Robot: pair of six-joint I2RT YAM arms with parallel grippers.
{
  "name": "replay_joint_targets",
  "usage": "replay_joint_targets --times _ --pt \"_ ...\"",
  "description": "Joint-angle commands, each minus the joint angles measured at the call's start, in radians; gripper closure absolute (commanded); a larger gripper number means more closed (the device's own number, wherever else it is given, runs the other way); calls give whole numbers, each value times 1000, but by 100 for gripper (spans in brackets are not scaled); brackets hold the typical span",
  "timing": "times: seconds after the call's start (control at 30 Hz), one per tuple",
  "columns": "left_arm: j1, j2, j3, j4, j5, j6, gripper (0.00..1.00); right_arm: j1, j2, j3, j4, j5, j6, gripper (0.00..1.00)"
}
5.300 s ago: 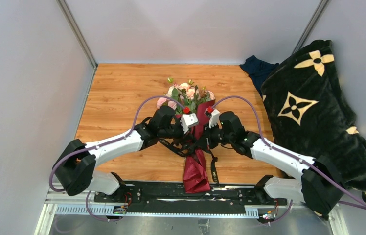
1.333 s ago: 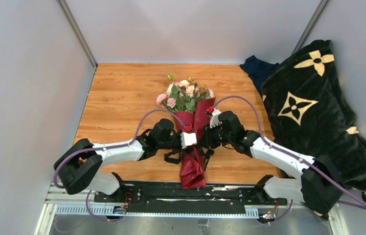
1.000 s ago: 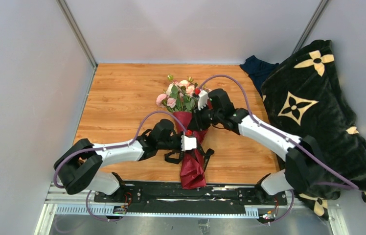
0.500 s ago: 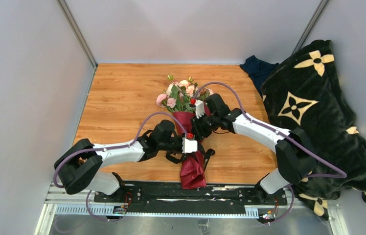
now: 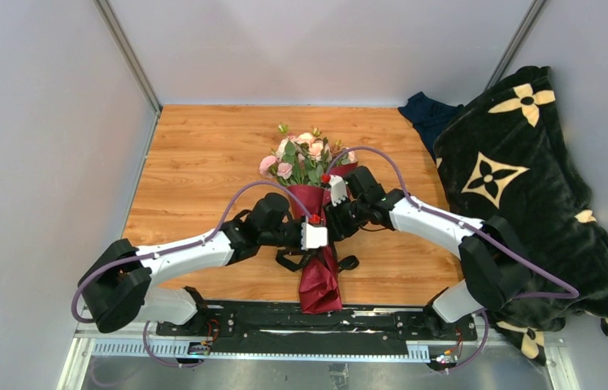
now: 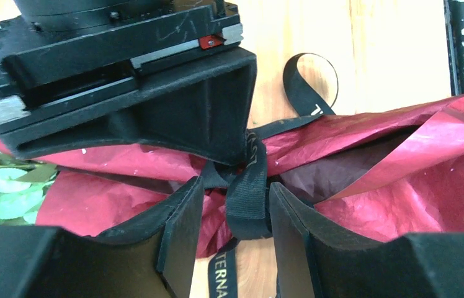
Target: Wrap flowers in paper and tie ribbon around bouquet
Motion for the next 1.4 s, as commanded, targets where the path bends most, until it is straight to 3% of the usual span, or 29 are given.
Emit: replay_joint_targets --times 0.0,0.17,0.37,0.57,0.73,1.07,1.13,1.23,1.27,1.37 --pt "-3 -33 49 -187 -43 43 51 -4 -24 -28 20 -13 15 70" --pt "-2 -46 64 -243 -68 65 50 -4 -21 -28 53 -35 14 68" --pt "70 -76 137 -426 -59 7 45 -7 -16 -13 69 -25 -5 69" --pt "81 -71 95 -495 -92 41 44 -8 5 2 87 -25 -7 71" --pt "81 -53 76 -566 -69 110 30 -8 -8 8 77 -23 -20 69" --pt "74 30 -7 -438 -140 176 24 -6 22 16 129 -50 -36 75" --pt "67 35 -22 -406 -168 192 31 -6 23 15 137 -53 -36 85" --pt "64 42 -29 -391 -178 218 52 -7 9 10 147 -41 -35 100" --pt "63 41 -31 -398 -173 229 59 -8 4 8 154 -33 -34 100" --pt "61 28 -29 -418 -155 247 90 -22 -15 0 176 -14 -11 100"
